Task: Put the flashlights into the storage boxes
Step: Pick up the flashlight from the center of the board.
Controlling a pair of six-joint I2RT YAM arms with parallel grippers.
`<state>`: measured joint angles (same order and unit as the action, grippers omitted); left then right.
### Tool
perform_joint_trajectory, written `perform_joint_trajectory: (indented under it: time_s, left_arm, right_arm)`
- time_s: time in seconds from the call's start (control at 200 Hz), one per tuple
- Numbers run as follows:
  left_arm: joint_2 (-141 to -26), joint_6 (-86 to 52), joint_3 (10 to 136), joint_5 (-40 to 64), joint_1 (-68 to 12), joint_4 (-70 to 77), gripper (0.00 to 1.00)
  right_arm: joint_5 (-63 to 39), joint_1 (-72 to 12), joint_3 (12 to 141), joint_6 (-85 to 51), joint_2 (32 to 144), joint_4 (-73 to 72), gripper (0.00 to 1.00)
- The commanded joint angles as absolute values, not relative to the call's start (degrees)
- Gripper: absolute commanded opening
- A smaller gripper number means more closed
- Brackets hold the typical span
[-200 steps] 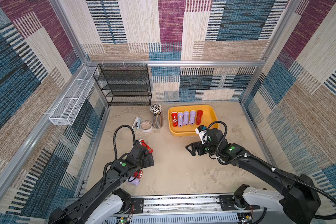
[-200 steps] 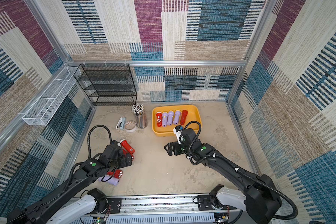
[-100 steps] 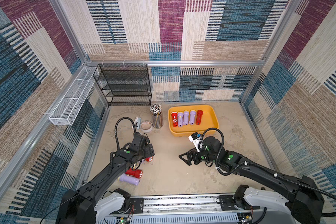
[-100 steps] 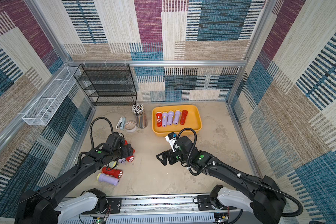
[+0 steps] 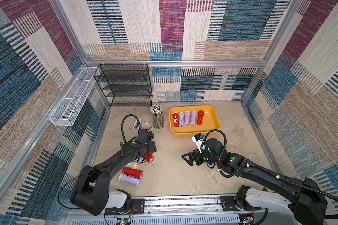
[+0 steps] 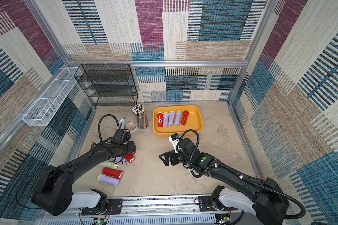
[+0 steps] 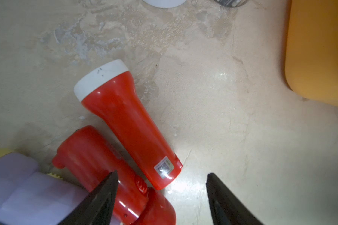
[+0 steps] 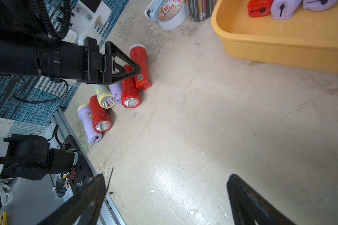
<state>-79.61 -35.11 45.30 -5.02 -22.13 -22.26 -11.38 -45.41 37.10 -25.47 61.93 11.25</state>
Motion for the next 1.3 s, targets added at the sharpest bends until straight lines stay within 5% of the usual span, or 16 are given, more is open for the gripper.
perform_joint_trajectory:
  time_s: [0.0, 0.285, 0.861, 1.292]
  left_arm:
    - [-81.5, -34.2, 45.9, -4.6, -21.6, -20.0, 0.73]
    - [-89.3, -34.1, 48.6, -3.8, -20.9, -19.0, 0.70]
    - [-95.2, -33.6, 51.0, -2.2, -20.8, -19.0, 0.35]
    - [-89.6, -35.0, 49.1, -0.6, -23.7, -20.3, 0.29]
  right_arm:
    - [-10.1, -45.5, 37.0, -25.4, 62.4, 8.9, 1.00]
    - [-8.5, -45.4, 36.6, -24.6, 64.4, 9.2, 1.00]
    - [-5.8, -45.4, 37.2, -23.9, 65.0, 10.5, 1.00]
    - [-4.7, -45.4, 36.4, -24.9, 61.7, 12.4, 1.00]
